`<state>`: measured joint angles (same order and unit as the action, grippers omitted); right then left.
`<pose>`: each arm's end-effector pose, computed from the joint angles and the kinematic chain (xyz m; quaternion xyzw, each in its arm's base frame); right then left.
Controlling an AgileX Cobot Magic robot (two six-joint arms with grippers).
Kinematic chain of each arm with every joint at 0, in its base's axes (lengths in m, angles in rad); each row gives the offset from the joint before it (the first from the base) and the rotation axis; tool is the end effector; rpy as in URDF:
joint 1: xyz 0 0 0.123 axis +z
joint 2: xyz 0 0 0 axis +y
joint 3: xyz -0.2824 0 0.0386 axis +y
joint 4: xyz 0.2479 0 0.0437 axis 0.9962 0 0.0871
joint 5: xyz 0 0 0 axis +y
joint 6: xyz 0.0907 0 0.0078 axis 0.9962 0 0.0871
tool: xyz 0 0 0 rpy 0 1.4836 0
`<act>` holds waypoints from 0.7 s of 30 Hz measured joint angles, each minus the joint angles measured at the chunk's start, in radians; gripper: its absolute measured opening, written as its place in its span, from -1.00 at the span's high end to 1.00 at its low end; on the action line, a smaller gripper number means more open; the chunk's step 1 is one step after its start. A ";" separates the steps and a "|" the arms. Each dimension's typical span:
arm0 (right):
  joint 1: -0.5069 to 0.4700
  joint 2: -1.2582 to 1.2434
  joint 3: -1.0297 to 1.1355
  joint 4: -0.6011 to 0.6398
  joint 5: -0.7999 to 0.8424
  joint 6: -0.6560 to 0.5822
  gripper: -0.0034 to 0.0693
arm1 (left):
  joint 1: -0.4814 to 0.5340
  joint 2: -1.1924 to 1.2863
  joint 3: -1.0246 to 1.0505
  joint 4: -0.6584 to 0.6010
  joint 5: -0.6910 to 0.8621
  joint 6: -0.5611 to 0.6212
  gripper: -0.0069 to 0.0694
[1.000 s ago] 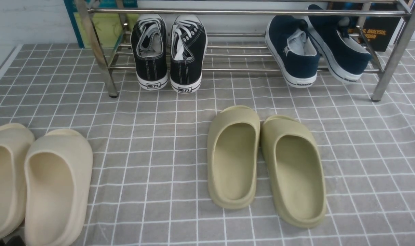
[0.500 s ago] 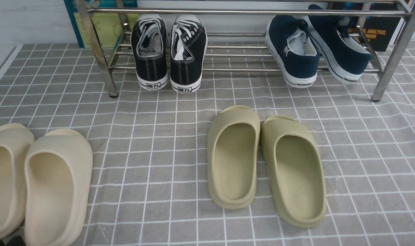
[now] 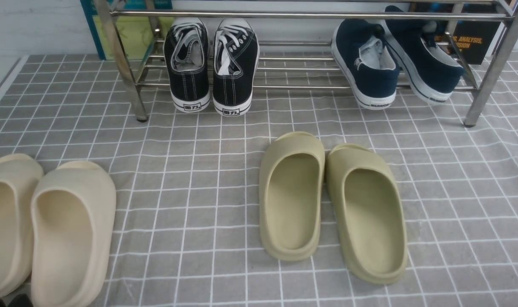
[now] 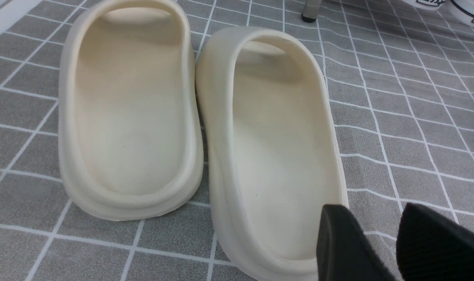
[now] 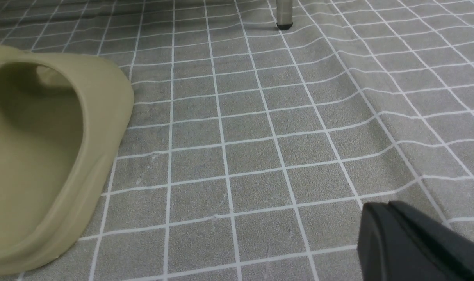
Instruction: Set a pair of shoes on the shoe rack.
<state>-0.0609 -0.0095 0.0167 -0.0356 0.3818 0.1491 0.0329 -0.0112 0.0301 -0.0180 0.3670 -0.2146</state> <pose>0.0522 -0.0044 0.1737 0.0751 0.8018 0.0110 0.5928 0.0528 0.0011 0.1705 -0.1041 0.7977 -0.0614 0.5909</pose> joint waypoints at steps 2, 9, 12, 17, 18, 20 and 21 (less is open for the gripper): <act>0.000 0.000 0.000 0.000 0.000 0.000 0.88 | 0.000 0.000 0.000 0.000 0.000 0.000 0.20; 0.000 0.000 0.000 0.000 0.000 0.000 0.87 | 0.000 0.000 0.000 0.000 0.000 0.000 0.20; 0.000 0.000 0.000 0.000 0.000 0.000 0.86 | 0.000 0.000 0.000 0.000 0.000 0.000 0.20; 0.000 0.000 0.000 0.000 0.000 0.000 0.85 | 0.000 0.000 0.000 0.000 0.000 0.000 0.20; 0.000 0.000 0.000 0.000 0.000 0.000 0.85 | 0.000 0.000 0.000 0.000 0.000 0.000 0.20; 0.000 0.000 0.000 0.000 0.000 0.000 0.85 | 0.000 0.000 0.000 0.000 0.000 0.000 0.20; 0.000 0.000 0.000 0.000 0.000 0.000 0.85 | 0.000 0.000 0.000 0.000 0.000 0.000 0.20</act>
<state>-0.0609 -0.0095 0.0167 -0.0356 0.3818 0.1491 0.0329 -0.0112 0.0301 -0.0180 0.3670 -0.2146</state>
